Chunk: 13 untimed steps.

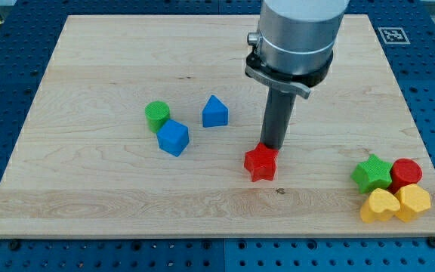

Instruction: Slide the red star closer to the yellow heart

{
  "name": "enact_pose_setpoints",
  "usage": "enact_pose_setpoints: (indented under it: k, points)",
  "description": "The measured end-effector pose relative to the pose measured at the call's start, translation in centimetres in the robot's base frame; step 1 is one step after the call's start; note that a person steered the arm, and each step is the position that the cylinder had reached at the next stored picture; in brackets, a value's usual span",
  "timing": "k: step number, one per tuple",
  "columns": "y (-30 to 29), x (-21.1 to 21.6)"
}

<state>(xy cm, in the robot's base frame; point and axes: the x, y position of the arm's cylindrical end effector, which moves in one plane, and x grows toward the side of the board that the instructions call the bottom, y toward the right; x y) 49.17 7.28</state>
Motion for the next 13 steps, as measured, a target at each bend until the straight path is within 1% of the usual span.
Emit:
enact_pose_setpoints:
  k: [1,2,3,5,7,8,10,12,13]
  points:
    - [-0.1,-4.3]
    - [-1.5,-4.2]
    - [-2.5,-3.1]
    - [-3.1,2.5]
    - [-3.7,6.0]
    - [-3.8,6.2]
    - [-3.7,4.7]
    - [-3.4,6.5]
    - [-2.4,6.6]
